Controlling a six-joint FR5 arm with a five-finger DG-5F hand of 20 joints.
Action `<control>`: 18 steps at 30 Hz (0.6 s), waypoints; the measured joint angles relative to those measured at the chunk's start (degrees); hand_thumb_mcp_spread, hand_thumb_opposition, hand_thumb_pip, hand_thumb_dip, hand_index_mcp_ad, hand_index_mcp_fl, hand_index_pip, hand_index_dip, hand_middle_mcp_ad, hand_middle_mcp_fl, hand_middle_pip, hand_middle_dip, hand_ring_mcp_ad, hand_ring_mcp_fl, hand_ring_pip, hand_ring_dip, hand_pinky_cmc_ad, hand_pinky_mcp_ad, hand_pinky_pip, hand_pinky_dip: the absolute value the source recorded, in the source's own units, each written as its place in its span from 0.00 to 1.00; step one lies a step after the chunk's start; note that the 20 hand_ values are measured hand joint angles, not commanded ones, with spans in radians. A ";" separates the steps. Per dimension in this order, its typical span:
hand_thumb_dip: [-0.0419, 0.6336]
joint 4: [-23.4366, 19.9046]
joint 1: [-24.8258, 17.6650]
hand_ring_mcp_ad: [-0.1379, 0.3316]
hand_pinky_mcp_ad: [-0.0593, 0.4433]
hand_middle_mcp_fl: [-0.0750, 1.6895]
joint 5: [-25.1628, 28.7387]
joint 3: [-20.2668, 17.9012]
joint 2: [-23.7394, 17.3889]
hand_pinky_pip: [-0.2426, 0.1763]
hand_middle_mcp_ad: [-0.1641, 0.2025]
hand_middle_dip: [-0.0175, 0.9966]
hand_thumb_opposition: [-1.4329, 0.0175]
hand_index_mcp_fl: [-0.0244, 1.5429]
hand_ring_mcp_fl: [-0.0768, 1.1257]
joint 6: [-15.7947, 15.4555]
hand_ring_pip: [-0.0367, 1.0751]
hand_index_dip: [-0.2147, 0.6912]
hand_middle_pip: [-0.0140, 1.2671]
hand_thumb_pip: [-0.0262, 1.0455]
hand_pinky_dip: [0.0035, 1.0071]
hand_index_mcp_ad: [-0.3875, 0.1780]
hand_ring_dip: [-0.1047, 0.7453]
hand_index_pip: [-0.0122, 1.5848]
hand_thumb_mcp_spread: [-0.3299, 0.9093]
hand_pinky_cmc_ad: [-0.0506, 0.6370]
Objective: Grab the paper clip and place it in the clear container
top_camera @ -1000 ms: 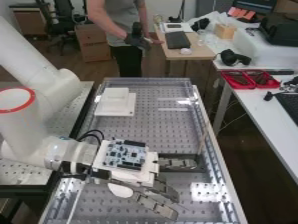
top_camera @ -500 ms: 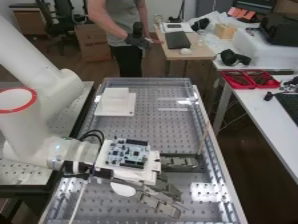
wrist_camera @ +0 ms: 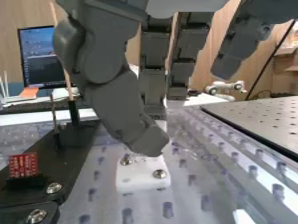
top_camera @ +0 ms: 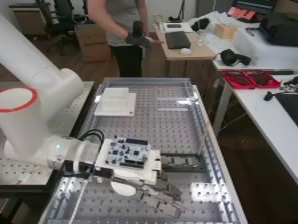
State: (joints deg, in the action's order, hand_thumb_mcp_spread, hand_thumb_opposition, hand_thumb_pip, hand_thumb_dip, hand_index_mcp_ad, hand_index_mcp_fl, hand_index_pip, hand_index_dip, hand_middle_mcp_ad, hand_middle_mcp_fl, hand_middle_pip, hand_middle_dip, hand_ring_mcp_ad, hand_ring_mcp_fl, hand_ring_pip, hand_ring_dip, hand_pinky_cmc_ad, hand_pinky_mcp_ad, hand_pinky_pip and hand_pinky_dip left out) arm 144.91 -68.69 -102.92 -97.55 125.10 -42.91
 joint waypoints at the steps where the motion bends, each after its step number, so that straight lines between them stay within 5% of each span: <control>1: 0.56 -0.52 -0.02 0.22 0.58 0.49 0.02 -0.19 -0.10 0.69 0.21 0.84 0.29 0.06 0.44 0.20 0.11 0.04 0.62 0.64 0.15 0.30 0.78 0.09 0.91 0.70; 18: 0.55 -7.50 -1.13 0.21 0.65 0.55 1.52 -4.17 -5.24 0.78 0.24 0.80 0.24 0.08 0.58 4.00 0.12 0.04 0.61 0.64 0.15 0.30 0.78 0.11 0.92 0.72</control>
State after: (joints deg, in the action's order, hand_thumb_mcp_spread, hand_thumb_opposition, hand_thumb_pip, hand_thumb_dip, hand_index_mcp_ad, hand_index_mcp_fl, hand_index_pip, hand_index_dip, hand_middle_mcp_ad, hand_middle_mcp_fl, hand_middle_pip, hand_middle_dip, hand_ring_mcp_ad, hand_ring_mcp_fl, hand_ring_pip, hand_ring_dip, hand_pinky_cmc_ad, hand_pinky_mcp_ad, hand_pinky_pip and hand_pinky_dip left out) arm 137.41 -69.82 -101.40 -101.72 119.86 -38.92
